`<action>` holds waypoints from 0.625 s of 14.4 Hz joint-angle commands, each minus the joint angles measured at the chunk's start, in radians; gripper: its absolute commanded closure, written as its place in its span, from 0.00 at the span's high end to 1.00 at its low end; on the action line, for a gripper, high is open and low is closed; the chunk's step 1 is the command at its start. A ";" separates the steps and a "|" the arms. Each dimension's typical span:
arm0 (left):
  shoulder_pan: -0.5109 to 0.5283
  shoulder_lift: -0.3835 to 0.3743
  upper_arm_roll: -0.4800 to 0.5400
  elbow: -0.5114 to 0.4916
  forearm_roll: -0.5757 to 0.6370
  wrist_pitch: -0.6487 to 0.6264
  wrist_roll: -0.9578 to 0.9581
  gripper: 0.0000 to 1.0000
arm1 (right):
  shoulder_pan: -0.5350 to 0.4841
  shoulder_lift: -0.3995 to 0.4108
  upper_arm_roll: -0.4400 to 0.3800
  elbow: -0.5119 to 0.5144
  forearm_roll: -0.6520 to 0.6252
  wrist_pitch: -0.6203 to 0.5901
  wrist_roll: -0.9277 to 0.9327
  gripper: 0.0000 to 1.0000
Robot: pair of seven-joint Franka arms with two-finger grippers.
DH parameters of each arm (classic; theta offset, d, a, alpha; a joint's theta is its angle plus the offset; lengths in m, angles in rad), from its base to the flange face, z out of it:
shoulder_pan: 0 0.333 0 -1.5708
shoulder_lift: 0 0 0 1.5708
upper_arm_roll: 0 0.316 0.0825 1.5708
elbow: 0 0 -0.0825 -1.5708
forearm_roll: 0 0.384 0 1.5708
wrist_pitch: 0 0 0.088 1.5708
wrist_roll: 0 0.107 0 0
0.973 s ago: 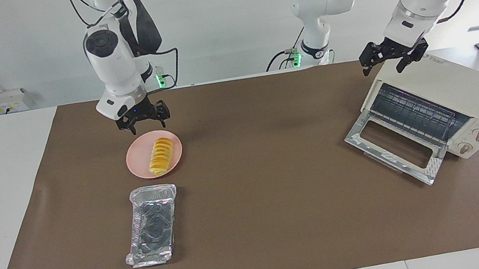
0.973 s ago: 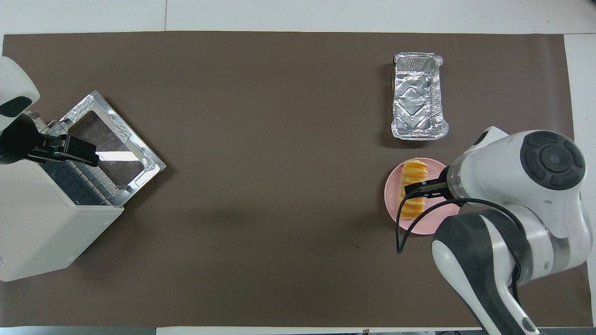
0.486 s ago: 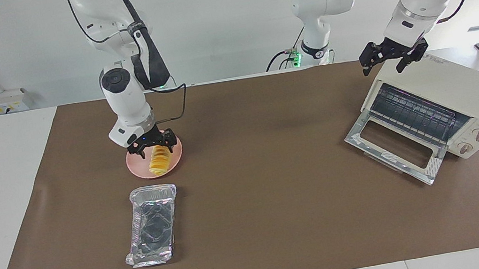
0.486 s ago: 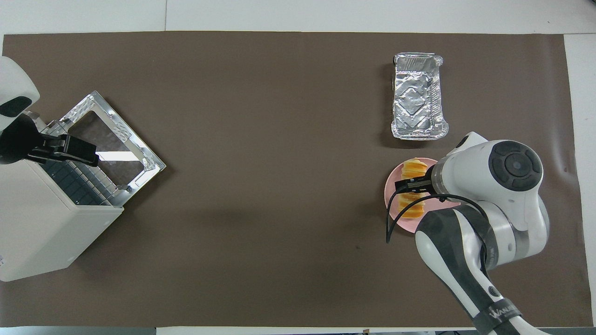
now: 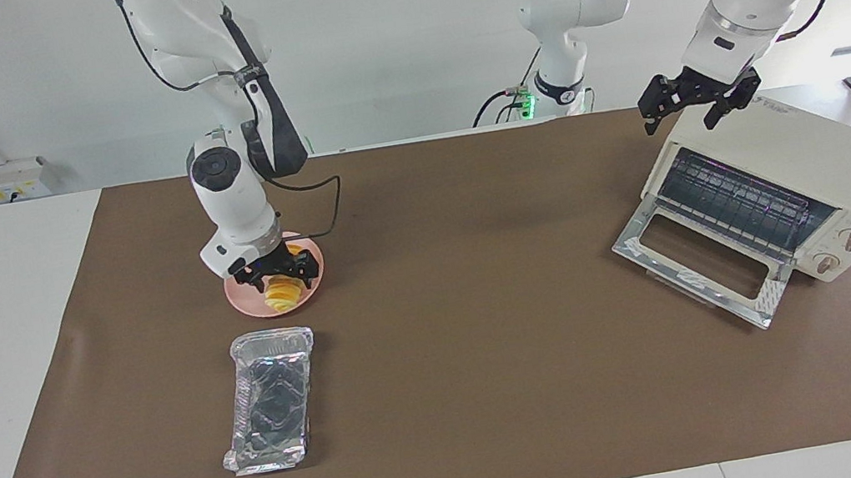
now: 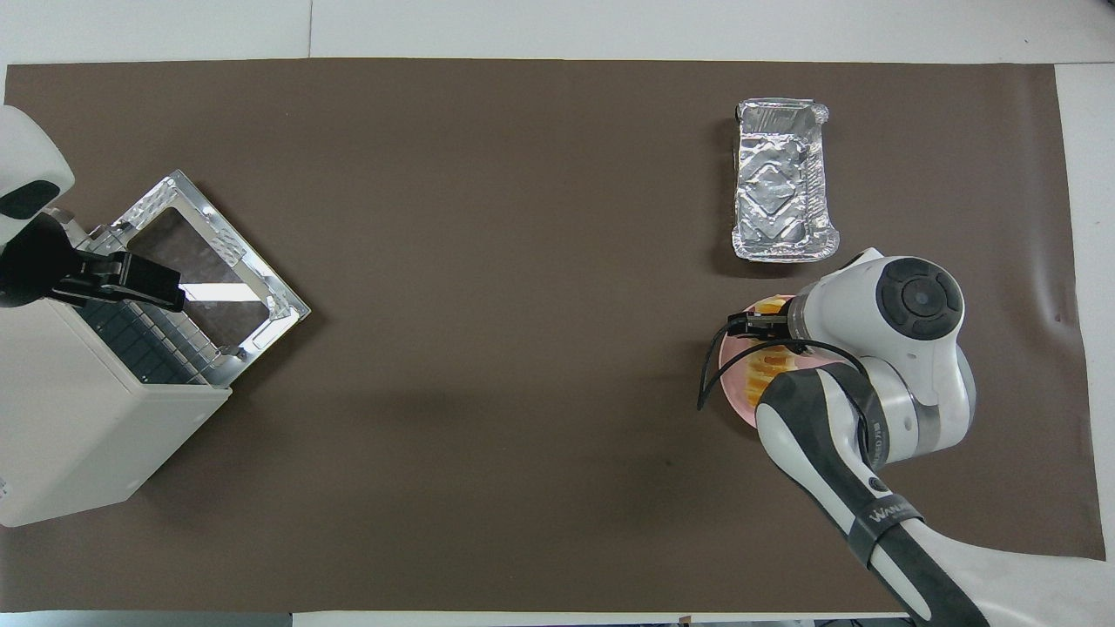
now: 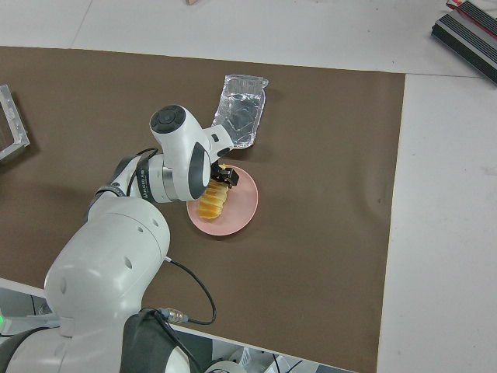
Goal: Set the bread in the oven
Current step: 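Lower the right gripper onto the orange bread on the pink plate and grasp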
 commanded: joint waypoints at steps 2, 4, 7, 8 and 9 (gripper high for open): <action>0.010 -0.022 -0.003 -0.020 -0.009 0.002 0.002 1.00 | -0.013 -0.002 0.007 -0.003 -0.002 0.011 0.011 0.06; 0.010 -0.022 -0.003 -0.020 -0.009 0.002 0.002 1.00 | -0.013 -0.002 0.006 -0.001 -0.002 0.002 0.007 0.00; 0.010 -0.022 -0.003 -0.020 -0.009 0.002 0.002 1.00 | -0.013 -0.002 0.007 0.006 -0.002 -0.002 -0.019 0.00; 0.010 -0.022 -0.003 -0.020 -0.009 0.004 0.002 1.00 | -0.013 -0.004 0.006 0.012 -0.002 -0.015 -0.032 0.00; 0.010 -0.022 -0.003 -0.020 -0.009 0.002 0.002 1.00 | -0.013 -0.008 0.006 0.032 -0.002 -0.048 -0.047 0.00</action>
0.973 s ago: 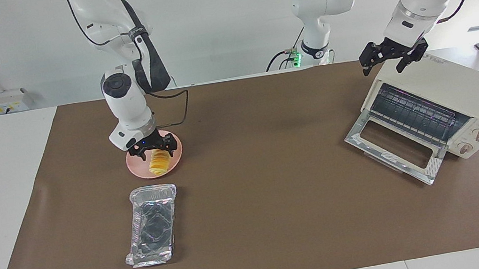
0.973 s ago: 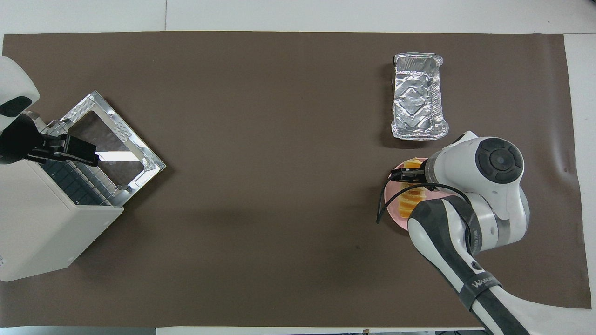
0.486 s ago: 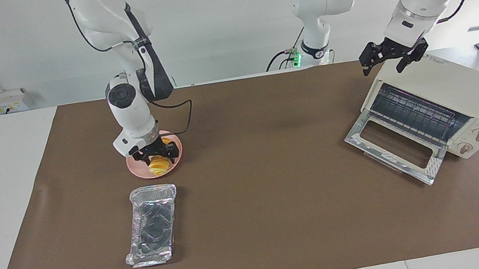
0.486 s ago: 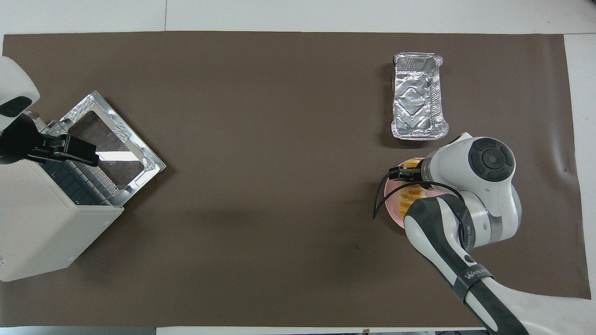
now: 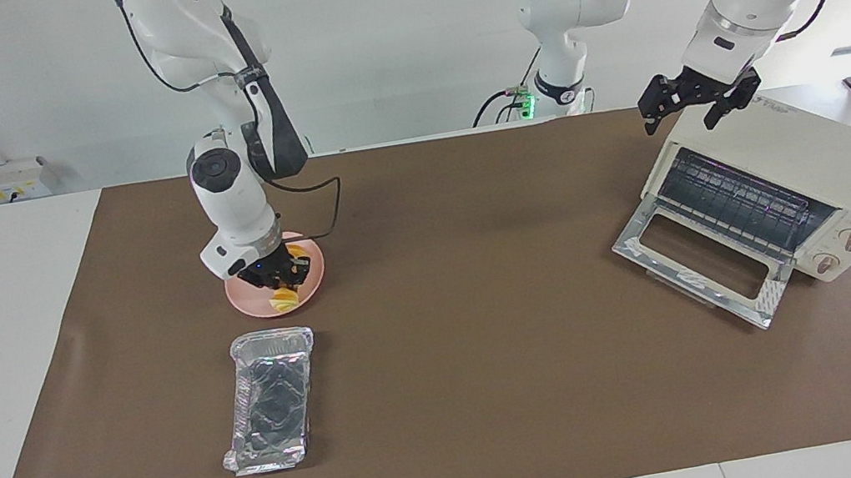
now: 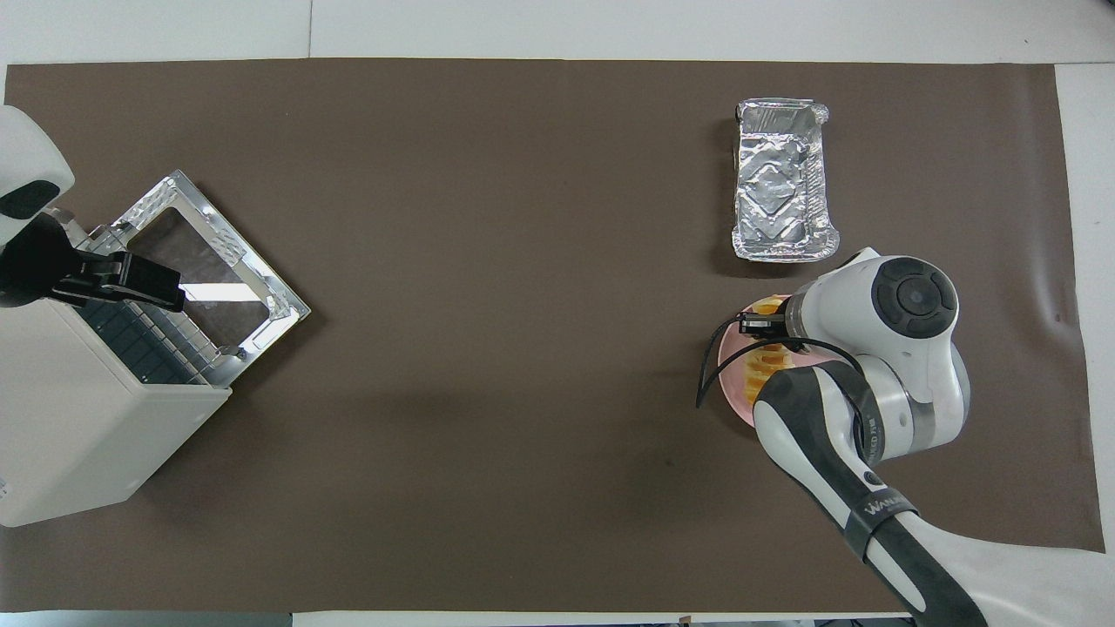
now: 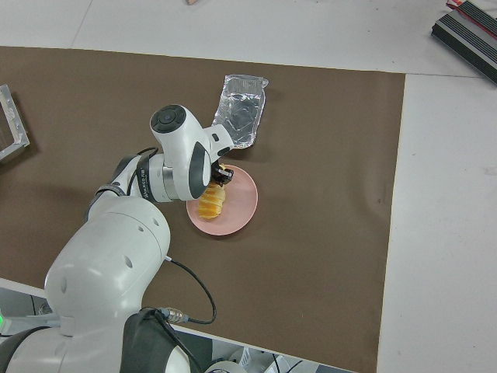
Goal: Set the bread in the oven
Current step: 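Lower the right gripper onto the orange bread on the pink plate and grasp, then lift the bread with the right gripper and carry it to the foil tray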
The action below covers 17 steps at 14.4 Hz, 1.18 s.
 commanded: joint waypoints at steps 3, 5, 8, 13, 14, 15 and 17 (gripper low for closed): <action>0.010 -0.022 -0.003 -0.020 -0.009 0.002 0.002 1.00 | -0.030 -0.001 0.005 0.166 -0.002 -0.213 -0.092 0.00; 0.010 -0.022 -0.003 -0.020 -0.009 0.002 0.002 1.00 | -0.044 0.033 0.004 0.298 -0.002 -0.328 -0.141 0.00; 0.010 -0.022 -0.003 -0.020 -0.009 0.002 0.002 1.00 | -0.082 0.100 0.004 0.492 -0.002 -0.419 -0.251 0.00; 0.010 -0.022 -0.003 -0.020 -0.009 0.002 0.002 1.00 | -0.117 0.402 0.005 0.956 0.001 -0.618 -0.298 0.00; 0.010 -0.022 -0.003 -0.020 -0.009 0.002 0.002 1.00 | -0.117 0.491 0.007 1.074 0.001 -0.641 -0.298 0.00; 0.010 -0.022 -0.003 -0.020 -0.009 0.002 0.002 1.00 | -0.117 0.542 0.008 1.130 0.004 -0.640 -0.298 0.00; 0.010 -0.022 -0.003 -0.020 -0.009 0.002 0.002 1.00 | -0.119 0.594 0.002 1.155 0.056 -0.593 -0.295 0.00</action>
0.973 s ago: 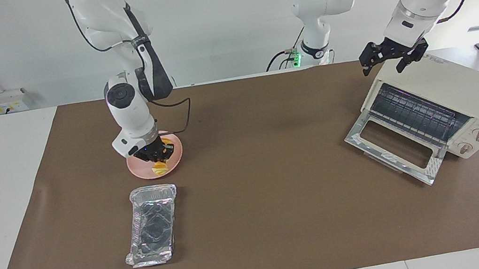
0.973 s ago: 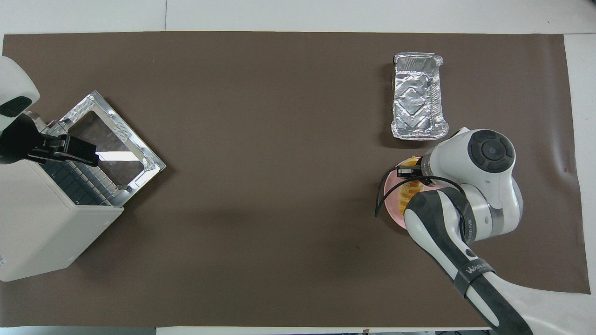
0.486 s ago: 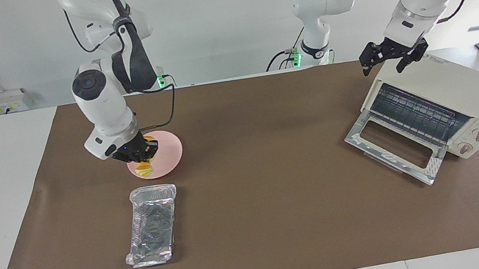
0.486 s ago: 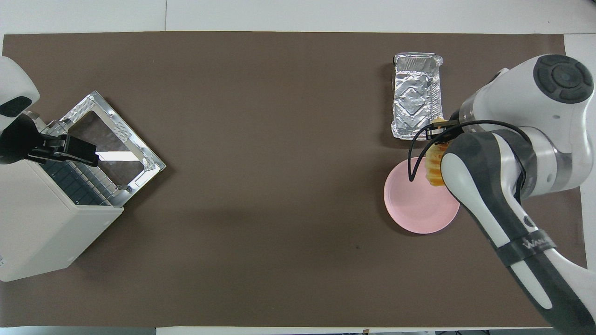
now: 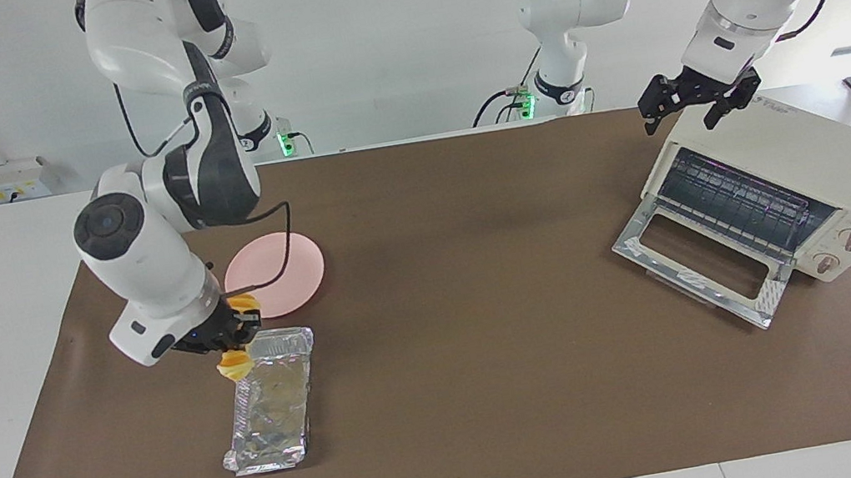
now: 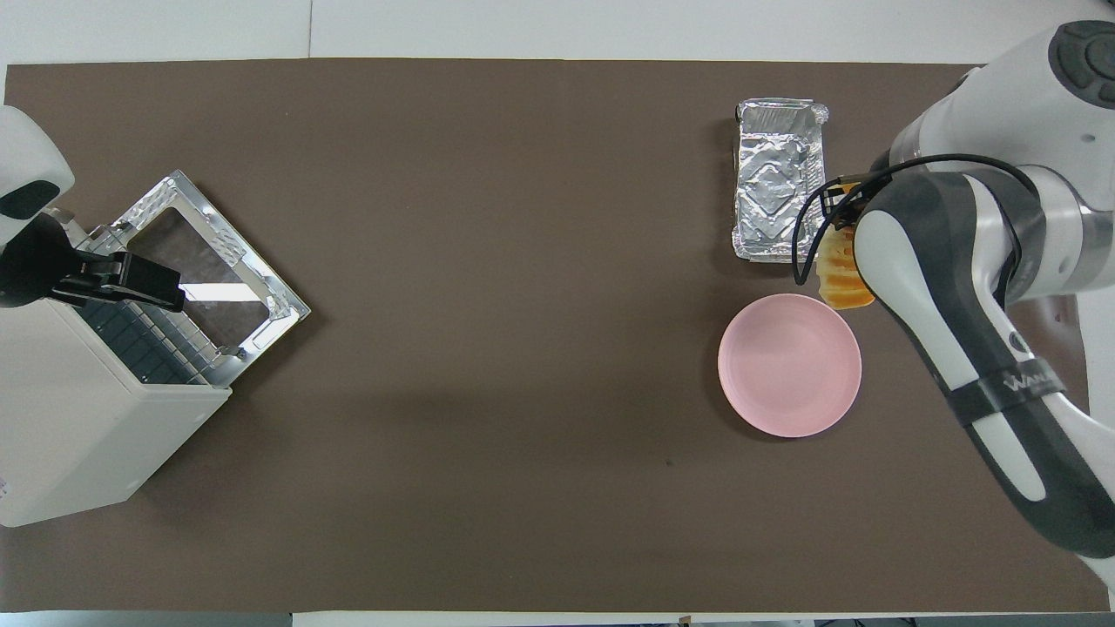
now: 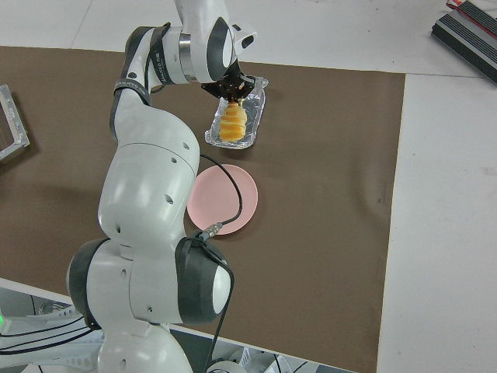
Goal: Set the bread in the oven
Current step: 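Lift the bread with the right gripper and carry it to the foil tray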
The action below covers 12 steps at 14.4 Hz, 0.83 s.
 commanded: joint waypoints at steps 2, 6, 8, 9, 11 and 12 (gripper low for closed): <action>0.010 -0.022 -0.003 -0.020 -0.009 0.002 0.002 1.00 | -0.009 0.131 0.001 0.128 0.042 0.017 -0.008 0.00; 0.010 -0.022 -0.003 -0.020 -0.009 0.002 0.002 1.00 | -0.001 0.162 0.001 0.093 0.055 0.121 0.006 0.00; 0.010 -0.022 -0.003 -0.020 -0.009 0.002 0.002 1.00 | -0.003 0.160 0.001 0.049 0.058 0.177 0.006 0.00; 0.010 -0.022 -0.003 -0.020 -0.009 0.002 0.002 1.00 | 0.000 0.154 -0.001 0.032 0.049 0.195 0.006 0.00; 0.010 -0.022 -0.003 -0.020 -0.009 0.002 0.002 1.00 | 0.008 0.149 -0.001 0.016 0.048 0.195 0.007 0.04; 0.010 -0.022 -0.003 -0.020 -0.009 0.002 0.002 1.00 | 0.008 0.146 -0.001 0.006 0.049 0.195 0.007 0.48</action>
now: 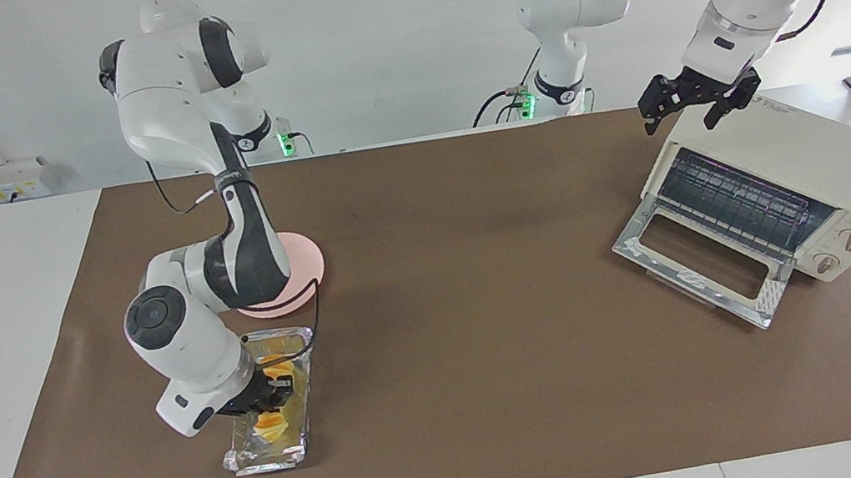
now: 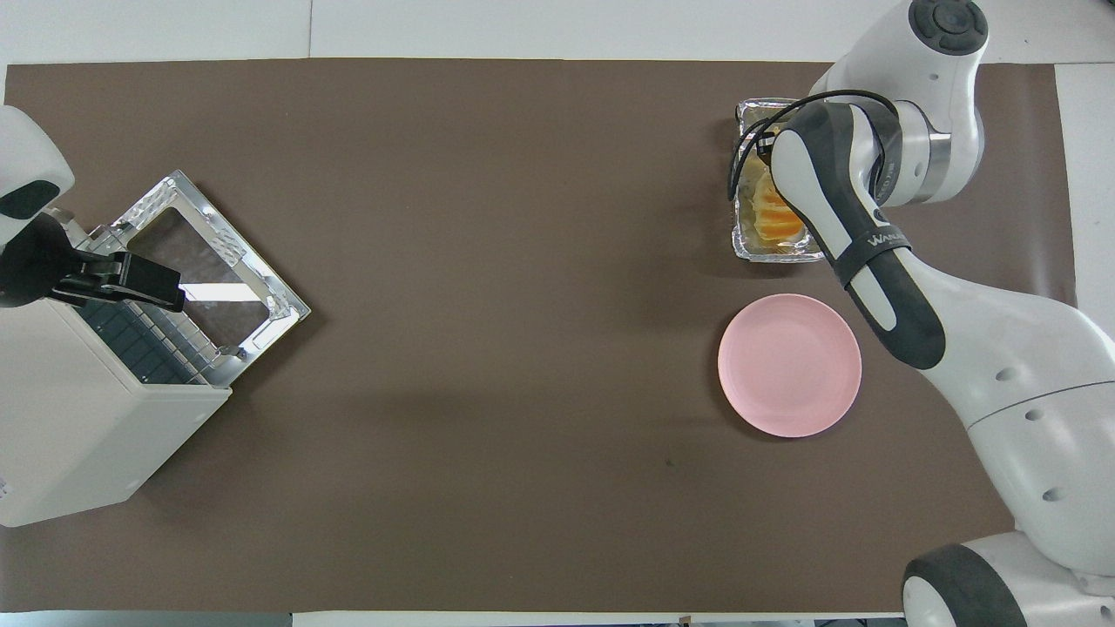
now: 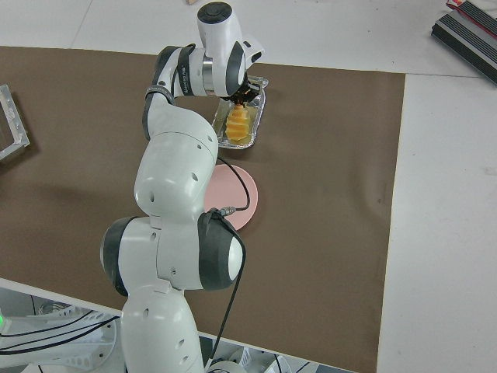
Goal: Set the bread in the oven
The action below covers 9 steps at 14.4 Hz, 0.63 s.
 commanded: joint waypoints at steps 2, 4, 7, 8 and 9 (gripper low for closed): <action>0.010 -0.022 -0.003 -0.020 -0.009 0.002 0.002 1.00 | -0.003 -0.025 0.002 -0.039 0.005 0.011 0.006 1.00; 0.010 -0.022 -0.003 -0.020 -0.009 0.002 0.002 1.00 | -0.011 -0.042 0.002 -0.038 0.001 -0.001 0.004 1.00; 0.010 -0.022 -0.003 -0.020 -0.009 0.002 0.002 1.00 | -0.011 -0.048 0.000 -0.024 -0.003 -0.053 0.004 1.00; 0.010 -0.022 -0.003 -0.020 -0.009 0.002 0.002 1.00 | -0.011 -0.050 -0.001 -0.022 -0.004 -0.073 0.004 1.00; 0.010 -0.022 -0.003 -0.020 -0.009 0.002 0.002 1.00 | -0.012 -0.056 -0.001 -0.013 -0.004 -0.084 0.003 1.00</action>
